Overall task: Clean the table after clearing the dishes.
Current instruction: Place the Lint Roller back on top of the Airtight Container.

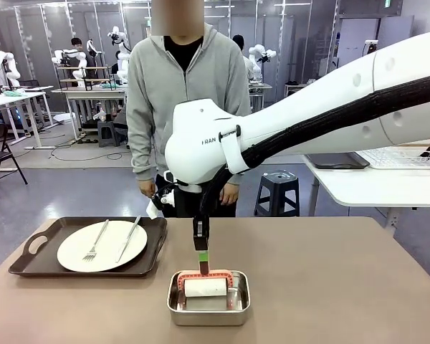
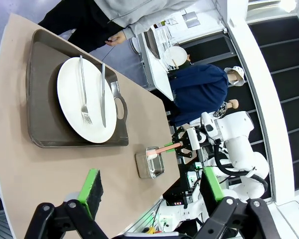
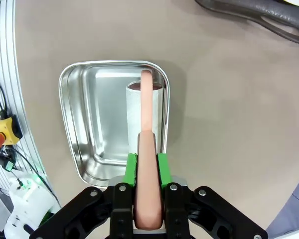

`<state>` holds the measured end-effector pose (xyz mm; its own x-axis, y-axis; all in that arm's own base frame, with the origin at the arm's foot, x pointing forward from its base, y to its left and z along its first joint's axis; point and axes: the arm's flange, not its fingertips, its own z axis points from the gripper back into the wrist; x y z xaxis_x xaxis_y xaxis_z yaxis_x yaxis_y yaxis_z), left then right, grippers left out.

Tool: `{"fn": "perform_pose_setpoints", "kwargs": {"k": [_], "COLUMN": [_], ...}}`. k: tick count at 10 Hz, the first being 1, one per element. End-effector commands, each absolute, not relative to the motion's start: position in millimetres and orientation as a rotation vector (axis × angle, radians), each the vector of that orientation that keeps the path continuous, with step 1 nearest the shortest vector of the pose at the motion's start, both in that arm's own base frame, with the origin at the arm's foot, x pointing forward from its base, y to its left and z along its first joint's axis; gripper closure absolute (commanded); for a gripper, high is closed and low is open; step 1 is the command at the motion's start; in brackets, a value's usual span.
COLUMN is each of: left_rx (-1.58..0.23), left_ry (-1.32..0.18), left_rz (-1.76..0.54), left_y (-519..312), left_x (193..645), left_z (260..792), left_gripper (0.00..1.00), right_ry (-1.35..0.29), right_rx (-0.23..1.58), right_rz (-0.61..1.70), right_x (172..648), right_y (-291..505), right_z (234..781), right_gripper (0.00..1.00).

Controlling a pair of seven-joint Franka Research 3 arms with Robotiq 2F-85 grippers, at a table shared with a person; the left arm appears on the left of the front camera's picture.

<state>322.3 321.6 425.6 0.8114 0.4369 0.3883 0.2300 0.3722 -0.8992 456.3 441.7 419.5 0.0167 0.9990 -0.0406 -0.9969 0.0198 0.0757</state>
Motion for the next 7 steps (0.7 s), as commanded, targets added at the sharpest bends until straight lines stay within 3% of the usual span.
{"fn": "perform_pose_setpoints", "kwargs": {"k": [1, 7], "left_rx": [-1.207, -1.207], "left_ry": [-0.657, -0.657], "left_rz": [0.140, 0.140], "left_y": [322.7, 322.7], "left_x": [319.9, 319.9], "left_z": [426.6, 426.6], "left_gripper": [0.00, 0.00], "right_ry": [0.074, 0.056], "right_rx": [0.029, 0.023], "right_rz": [1.571, 1.558], "right_x": [469.0, 470.3], "right_y": [430.8, 421.8], "right_z": [407.9, 390.2], "right_gripper": [0.80, 0.80]}}
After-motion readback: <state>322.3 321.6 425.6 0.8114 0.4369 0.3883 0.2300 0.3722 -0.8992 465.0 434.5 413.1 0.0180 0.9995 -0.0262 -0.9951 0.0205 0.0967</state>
